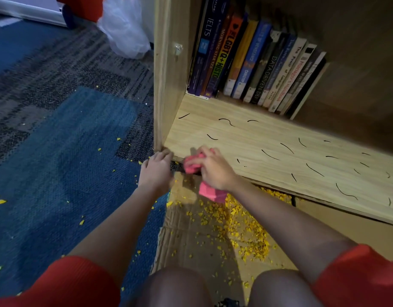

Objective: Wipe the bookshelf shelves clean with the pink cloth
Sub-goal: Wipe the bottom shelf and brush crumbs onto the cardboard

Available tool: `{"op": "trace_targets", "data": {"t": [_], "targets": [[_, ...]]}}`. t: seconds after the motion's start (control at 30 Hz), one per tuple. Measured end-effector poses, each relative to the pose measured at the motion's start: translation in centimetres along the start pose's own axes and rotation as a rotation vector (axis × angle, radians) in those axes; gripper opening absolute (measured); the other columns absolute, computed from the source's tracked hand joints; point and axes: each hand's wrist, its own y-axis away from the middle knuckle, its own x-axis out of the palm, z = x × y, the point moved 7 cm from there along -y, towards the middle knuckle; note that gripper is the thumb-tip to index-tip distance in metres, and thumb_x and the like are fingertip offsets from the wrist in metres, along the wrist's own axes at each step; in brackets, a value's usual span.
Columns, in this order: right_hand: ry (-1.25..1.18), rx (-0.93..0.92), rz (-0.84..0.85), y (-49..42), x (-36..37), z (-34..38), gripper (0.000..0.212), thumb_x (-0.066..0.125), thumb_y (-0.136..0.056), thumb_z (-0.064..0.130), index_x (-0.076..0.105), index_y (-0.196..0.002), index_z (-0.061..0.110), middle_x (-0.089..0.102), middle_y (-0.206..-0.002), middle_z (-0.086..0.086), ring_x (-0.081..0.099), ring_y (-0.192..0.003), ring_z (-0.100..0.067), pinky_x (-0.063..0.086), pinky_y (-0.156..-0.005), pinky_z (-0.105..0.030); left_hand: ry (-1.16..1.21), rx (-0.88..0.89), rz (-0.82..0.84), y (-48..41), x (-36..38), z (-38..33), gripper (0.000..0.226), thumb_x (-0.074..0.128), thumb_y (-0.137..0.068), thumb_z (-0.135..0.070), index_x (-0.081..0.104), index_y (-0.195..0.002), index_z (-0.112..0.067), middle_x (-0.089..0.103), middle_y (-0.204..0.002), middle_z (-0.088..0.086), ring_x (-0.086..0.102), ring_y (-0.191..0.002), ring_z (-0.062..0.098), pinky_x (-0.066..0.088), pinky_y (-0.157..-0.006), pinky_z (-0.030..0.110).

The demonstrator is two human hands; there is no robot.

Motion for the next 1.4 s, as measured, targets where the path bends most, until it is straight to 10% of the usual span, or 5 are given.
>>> {"op": "trace_targets", "data": {"t": [0.4,0.63,0.9,1.07,1.4], "targets": [[-0.125,0.229,-0.074,0.5,-0.3,-2.6,0.054,0.046,-0.089,0.0,0.045,-0.139,0.022,0.033,-0.125,-0.009,0.032,-0.117,-0.03,0.03,-0.106,-0.038,-0.045,0.043,0.094,-1.1,1.0,-1.9,0.062,0.041,-0.089,-0.004,0.026,-0.147,-0.021,0.024,-0.154,0.0,0.012,-0.144,0.016,0.012,-0.114,0.045],[-0.598,0.465,-0.005,-1.7,0.5,-2.7,0.06,0.055,-0.09,0.04,0.035,-0.143,0.02,0.031,-0.126,-0.013,0.032,-0.126,-0.033,0.024,-0.111,-0.032,0.137,-0.053,0.203,-2.7,0.6,-2.5,0.047,0.031,-0.1,-0.027,0.028,-0.146,-0.018,0.04,-0.143,0.019,0.04,-0.13,0.034,0.034,-0.106,0.041],[-0.698,0.418,-0.162,-1.2,0.3,-4.6,0.052,0.053,-0.083,-0.004,0.05,-0.133,0.008,0.034,-0.122,-0.011,0.043,-0.11,-0.019,0.029,-0.103,-0.012,-0.061,0.0,0.162,-2.9,0.7,-4.6,0.048,0.042,-0.095,-0.026,0.033,-0.142,-0.021,0.046,-0.135,0.008,0.046,-0.122,0.031,0.032,-0.103,0.047],[-0.753,0.394,-0.189,-1.3,-0.7,-6.4,0.037,0.048,-0.083,-0.01,0.062,-0.113,0.005,0.062,-0.1,-0.012,0.057,-0.087,-0.024,0.041,-0.07,-0.014,-0.193,-0.057,0.316,-3.2,2.5,-5.7,0.072,0.048,-0.089,-0.055,0.015,-0.148,-0.032,0.017,-0.154,0.004,0.017,-0.139,0.04,0.018,-0.108,0.06],[-0.074,0.457,0.129,-1.8,-1.3,-12.3,0.09,0.061,-0.082,0.054,0.017,-0.147,0.009,0.005,-0.156,-0.014,0.006,-0.143,-0.035,0.016,-0.115,-0.047,-0.175,0.131,0.164,-5.3,2.0,-7.7,0.053,0.049,-0.093,-0.025,0.032,-0.139,-0.004,0.039,-0.138,0.016,0.039,-0.124,0.034,0.036,-0.099,0.041]]}}
